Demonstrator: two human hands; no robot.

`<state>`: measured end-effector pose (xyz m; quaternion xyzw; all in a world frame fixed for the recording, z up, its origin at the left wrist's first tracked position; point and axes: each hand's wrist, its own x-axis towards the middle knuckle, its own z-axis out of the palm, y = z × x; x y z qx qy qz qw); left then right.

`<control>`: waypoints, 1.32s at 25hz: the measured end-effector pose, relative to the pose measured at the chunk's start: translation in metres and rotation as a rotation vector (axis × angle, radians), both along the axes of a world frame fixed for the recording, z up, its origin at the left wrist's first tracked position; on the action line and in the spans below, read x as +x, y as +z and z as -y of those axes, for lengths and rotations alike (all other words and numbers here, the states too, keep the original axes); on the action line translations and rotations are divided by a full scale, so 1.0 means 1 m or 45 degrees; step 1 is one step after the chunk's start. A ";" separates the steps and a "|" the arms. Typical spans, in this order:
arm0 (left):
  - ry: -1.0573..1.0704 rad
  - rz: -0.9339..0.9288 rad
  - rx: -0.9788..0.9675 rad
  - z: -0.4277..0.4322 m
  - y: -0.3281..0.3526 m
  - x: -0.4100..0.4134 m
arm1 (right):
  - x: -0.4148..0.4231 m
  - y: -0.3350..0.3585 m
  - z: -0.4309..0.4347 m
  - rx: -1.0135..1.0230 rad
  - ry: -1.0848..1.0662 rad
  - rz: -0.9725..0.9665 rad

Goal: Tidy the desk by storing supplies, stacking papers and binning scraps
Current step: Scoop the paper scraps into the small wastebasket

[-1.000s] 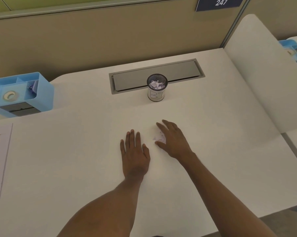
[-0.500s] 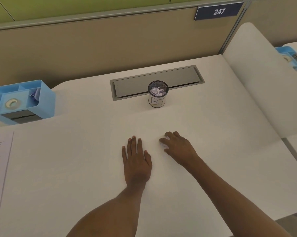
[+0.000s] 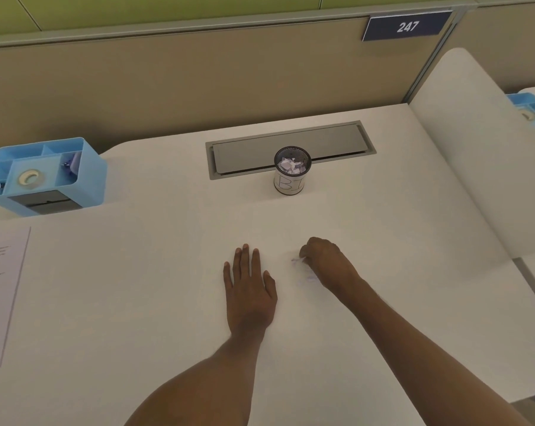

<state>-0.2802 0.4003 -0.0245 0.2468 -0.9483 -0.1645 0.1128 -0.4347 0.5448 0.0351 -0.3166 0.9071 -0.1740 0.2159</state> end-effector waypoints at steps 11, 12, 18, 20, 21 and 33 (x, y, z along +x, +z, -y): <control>-0.006 0.049 0.007 -0.001 0.003 -0.001 | -0.083 0.094 0.044 -0.759 -0.555 0.045; -0.006 0.049 0.007 -0.001 0.002 -0.001 | -0.096 0.099 0.054 -0.779 -0.538 -0.026; -0.012 0.056 0.007 -0.001 0.002 -0.001 | -0.138 0.096 0.090 -0.671 -0.417 -0.217; -0.009 0.073 0.005 -0.001 0.002 -0.001 | -0.140 0.095 0.094 -0.588 -0.396 -0.246; -0.007 0.083 0.006 -0.001 0.001 -0.001 | -0.138 0.096 0.094 -0.568 -0.394 -0.254; -0.003 0.089 -0.002 -0.001 0.002 -0.002 | -0.122 0.064 0.081 -0.129 -0.038 -0.642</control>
